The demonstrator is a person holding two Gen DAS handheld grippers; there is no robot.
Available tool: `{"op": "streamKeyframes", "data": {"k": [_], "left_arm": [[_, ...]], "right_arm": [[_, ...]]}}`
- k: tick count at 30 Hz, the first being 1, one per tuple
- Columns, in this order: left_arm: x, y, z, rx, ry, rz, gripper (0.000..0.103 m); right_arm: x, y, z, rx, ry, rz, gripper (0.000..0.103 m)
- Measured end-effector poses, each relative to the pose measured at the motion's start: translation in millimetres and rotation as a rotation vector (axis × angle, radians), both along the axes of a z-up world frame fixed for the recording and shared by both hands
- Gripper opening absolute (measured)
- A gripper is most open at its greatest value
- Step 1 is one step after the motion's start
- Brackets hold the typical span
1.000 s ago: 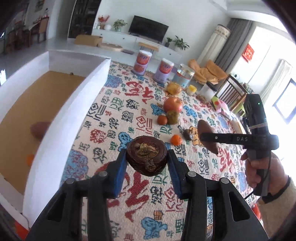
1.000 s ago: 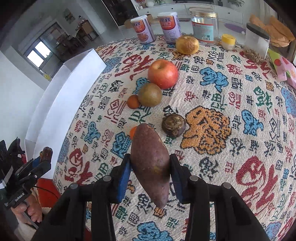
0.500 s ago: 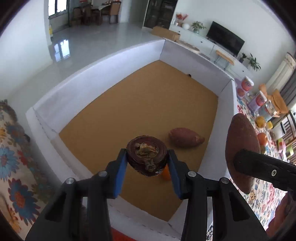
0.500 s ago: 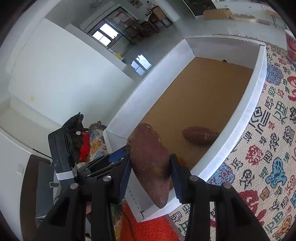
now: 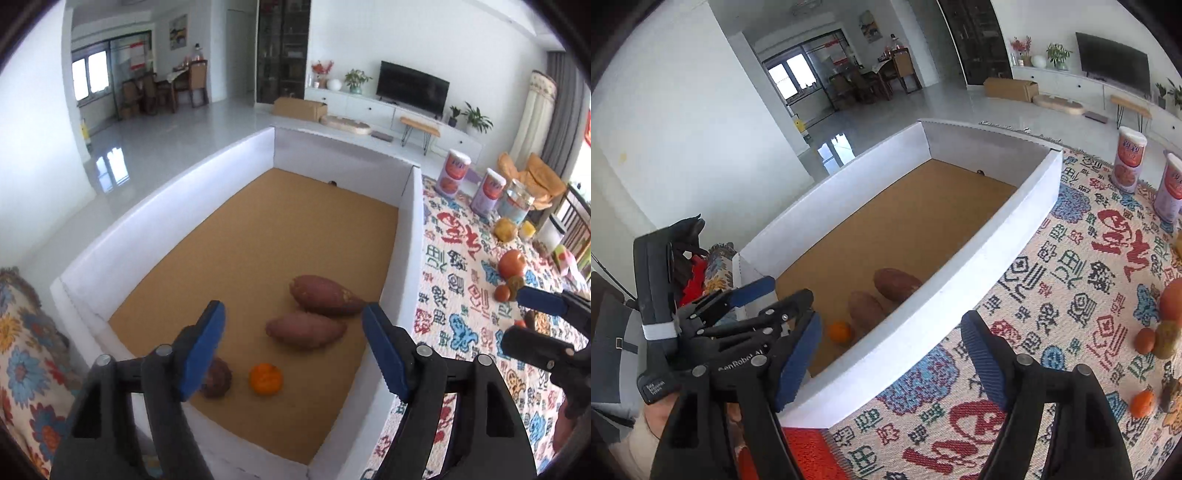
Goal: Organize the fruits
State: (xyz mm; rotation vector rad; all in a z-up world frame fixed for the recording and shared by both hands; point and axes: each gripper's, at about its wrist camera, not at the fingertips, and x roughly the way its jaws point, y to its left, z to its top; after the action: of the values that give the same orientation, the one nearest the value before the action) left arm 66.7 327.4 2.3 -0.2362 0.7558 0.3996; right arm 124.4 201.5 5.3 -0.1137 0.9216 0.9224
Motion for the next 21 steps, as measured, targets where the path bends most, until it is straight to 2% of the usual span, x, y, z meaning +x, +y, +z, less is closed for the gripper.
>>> {"op": "streamKeyframes", "data": {"k": [2, 4, 6, 8, 10, 13, 17, 19, 21], "left_arm": [[17, -17, -2, 0.016, -0.005, -0.048, 0.087], [37, -33, -11, 0.053, 0.024, -0.082, 0.087], [56, -46, -24, 0.103, 0.077, -0.099, 0.087], [65, -58, -33, 0.149, 0.129, -0.112, 0.079], [58, -69, -33, 0.18, 0.124, -0.109, 0.078], [50, -79, -30, 0.151, 0.102, -0.09, 0.078], [43, -99, -32, 0.187, 0.113, -0.098, 0.079], [39, -106, -32, 0.203, 0.121, -0.096, 0.08], [35, -108, -32, 0.207, 0.116, -0.086, 0.084]], "right_arm": [[-5, -50, -15, -0.06, -0.087, -0.061, 0.094], [-1, -108, -39, -0.141, -0.118, -0.142, 0.094], [0, -163, -68, -0.233, -0.126, -0.236, 0.094], [9, -229, -90, -0.319, -0.138, -0.346, 0.094], [13, -285, -106, -0.367, -0.128, -0.457, 0.094], [22, -372, -116, -0.37, -0.088, -0.632, 0.094], [23, -430, -130, -0.308, -0.053, -0.763, 0.097], [25, -437, -127, -0.287, -0.055, -0.783, 0.097], [25, -431, -128, -0.309, -0.056, -0.78, 0.098]]}}
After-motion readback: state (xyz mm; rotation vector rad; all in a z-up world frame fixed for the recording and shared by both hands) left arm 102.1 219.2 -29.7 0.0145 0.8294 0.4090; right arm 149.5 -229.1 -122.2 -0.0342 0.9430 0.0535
